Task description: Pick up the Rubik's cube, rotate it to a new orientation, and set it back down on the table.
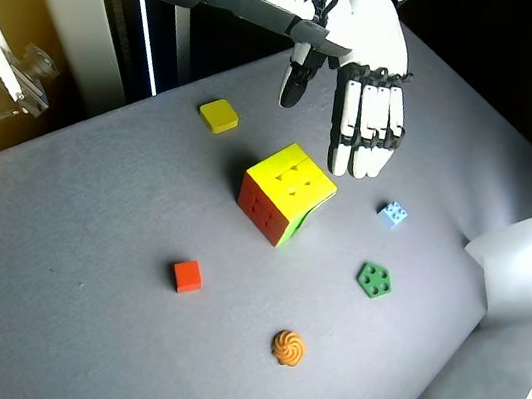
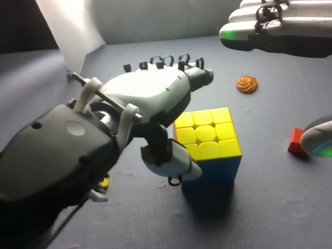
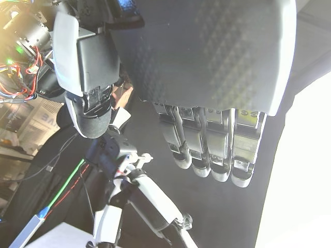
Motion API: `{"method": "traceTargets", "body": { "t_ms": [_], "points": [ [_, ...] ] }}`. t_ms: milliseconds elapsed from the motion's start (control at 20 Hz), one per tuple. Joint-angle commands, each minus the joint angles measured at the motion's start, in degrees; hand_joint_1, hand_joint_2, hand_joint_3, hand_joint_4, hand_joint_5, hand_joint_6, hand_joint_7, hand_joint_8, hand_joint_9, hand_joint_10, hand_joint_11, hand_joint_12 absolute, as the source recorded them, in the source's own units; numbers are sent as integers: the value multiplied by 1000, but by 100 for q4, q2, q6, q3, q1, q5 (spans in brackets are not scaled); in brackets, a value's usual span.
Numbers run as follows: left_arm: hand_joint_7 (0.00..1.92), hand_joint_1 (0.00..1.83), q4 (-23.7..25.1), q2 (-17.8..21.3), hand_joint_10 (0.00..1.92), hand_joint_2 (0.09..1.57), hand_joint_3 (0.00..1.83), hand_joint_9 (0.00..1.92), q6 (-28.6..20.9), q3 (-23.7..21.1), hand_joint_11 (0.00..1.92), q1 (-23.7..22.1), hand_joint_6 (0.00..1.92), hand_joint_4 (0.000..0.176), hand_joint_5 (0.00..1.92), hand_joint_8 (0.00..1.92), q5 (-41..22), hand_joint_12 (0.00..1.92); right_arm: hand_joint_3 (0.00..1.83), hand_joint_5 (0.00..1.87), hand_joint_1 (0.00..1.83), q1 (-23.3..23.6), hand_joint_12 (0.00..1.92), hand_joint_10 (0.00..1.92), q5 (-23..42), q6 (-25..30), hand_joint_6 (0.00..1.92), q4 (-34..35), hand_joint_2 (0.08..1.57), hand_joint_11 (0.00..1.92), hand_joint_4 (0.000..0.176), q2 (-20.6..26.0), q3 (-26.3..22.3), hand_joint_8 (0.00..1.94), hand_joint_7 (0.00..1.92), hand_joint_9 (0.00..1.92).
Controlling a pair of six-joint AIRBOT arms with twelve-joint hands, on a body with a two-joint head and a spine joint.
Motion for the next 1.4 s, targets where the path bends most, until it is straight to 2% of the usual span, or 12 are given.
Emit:
{"method": "traceTargets", "body": {
  "t_ms": [0,200,250,300,400,500,600,750,800,850,1150,1350],
  "points": [
    [126,1264,325,-70,7,810,0,110,-7,35,0,-10,3,0,198,4,-298,699,2,0,0,87,0,0,-116,13,0,304,1179,0,0,8,-20,0,0,0],
    [135,1215,294,-387,6,798,0,123,-7,206,0,76,5,0,202,3,-616,730,5,18,0,87,0,0,-115,12,7,304,1188,0,0,8,-20,0,0,0],
    [92,1240,273,-438,4,800,0,86,-7,261,0,101,3,0,162,1,-623,634,2,32,0,87,0,0,-115,12,12,304,1183,0,0,8,-21,7,16,0],
    [178,1233,239,-486,23,754,0,167,-7,323,0,124,19,0,242,13,-623,838,3,0,0,87,0,0,-115,12,0,304,1185,0,0,8,-21,0,0,0],
    [198,1184,199,-567,21,758,0,187,-7,436,0,150,19,0,270,11,-623,922,6,0,0,87,0,0,-114,12,0,304,1193,0,0,8,-21,0,0,0],
    [191,1170,195,-648,13,767,0,178,-7,552,0,179,11,0,265,4,-623,886,5,0,0,87,0,0,-113,12,0,304,1191,0,0,8,-21,0,0,0],
    [86,1211,181,-742,2,805,8,78,-7,667,0,218,10,0,197,2,-623,664,3,0,0,88,0,0,-106,12,0,304,1188,0,0,8,-20,0,0,0],
    [65,1218,121,-882,5,813,8,40,-6,810,0,267,2,0,171,3,-623,543,0,0,0,88,0,0,-102,12,0,304,1176,0,0,8,-20,0,0,0],
    [43,1235,95,-908,2,791,0,29,0,836,0,275,0,11,165,1,-623,463,0,58,35,89,0,0,-102,12,19,304,1177,0,0,8,-20,10,31,0],
    [67,1219,62,-949,11,770,0,59,25,877,0,289,5,0,179,7,-623,572,0,11,6,89,0,0,-100,12,3,304,1182,0,0,8,-20,1,5,0],
    [112,1196,49,-1151,16,772,0,118,50,1116,0,382,11,0,188,10,-622,765,0,0,0,89,0,0,-97,12,0,304,1176,0,0,8,-21,0,0,0],
    [91,1246,19,-1278,9,759,0,97,55,1248,0,461,6,0,176,6,-622,692,1,10,3,89,0,0,-97,12,1,304,1182,0,0,8,-21,0,1,0]
  ]
}}
